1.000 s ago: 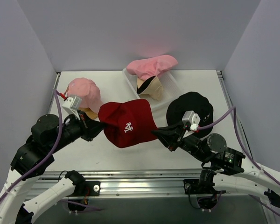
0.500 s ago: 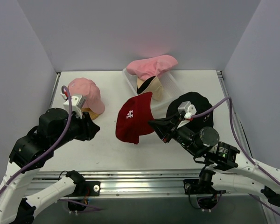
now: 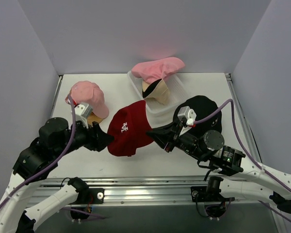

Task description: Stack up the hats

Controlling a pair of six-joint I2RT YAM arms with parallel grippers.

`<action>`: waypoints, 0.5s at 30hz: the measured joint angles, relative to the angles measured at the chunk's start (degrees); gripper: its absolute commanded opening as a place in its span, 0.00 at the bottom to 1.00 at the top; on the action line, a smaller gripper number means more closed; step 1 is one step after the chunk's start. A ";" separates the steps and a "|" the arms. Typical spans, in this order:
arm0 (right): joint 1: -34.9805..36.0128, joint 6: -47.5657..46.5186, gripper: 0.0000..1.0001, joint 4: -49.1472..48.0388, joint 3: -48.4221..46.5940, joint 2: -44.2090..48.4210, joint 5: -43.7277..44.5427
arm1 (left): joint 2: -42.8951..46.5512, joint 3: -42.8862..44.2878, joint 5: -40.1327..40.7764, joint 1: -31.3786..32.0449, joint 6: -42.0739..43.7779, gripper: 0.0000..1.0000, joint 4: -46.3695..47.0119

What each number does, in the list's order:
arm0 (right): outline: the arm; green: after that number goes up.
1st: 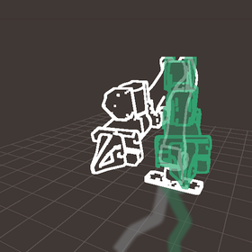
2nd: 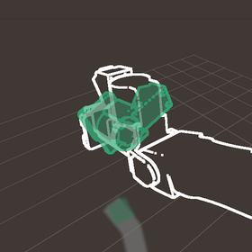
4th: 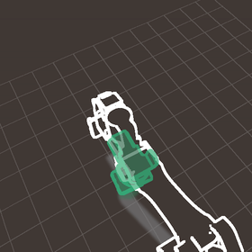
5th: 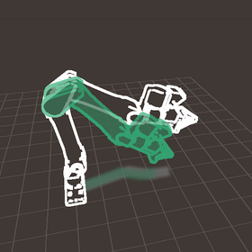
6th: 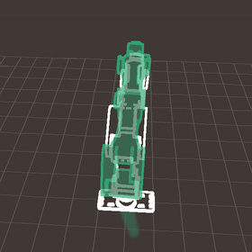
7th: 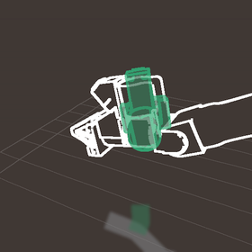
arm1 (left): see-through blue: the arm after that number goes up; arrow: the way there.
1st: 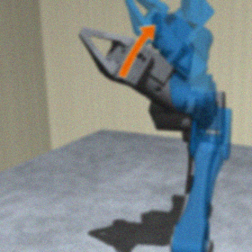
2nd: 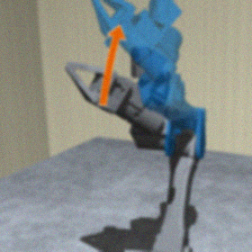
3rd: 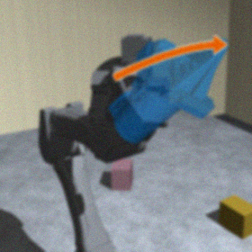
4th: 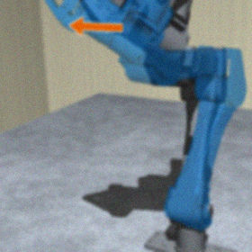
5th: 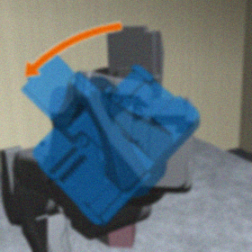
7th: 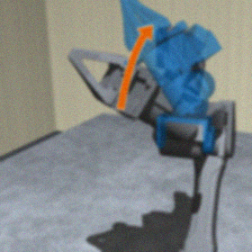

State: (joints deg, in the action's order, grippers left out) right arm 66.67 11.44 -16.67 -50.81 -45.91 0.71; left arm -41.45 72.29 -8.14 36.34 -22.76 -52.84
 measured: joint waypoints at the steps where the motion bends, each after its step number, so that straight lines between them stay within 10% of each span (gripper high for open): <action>1: 0.00 -0.33 0.00 -0.26 0.20 0.09 -1.36 | -0.76 -0.83 -0.66 0.00 -0.04 0.64 0.81; 15: 0.00 -1.86 0.00 -2.40 3.17 3.17 -8.70 | -4.17 -12.39 -4.22 0.00 -2.34 0.60 8.46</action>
State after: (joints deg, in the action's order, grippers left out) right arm 66.67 9.58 -19.07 -47.64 -42.74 -7.99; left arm -45.63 59.90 -12.36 36.34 -25.10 -44.38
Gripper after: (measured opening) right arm 0.041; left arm 0.668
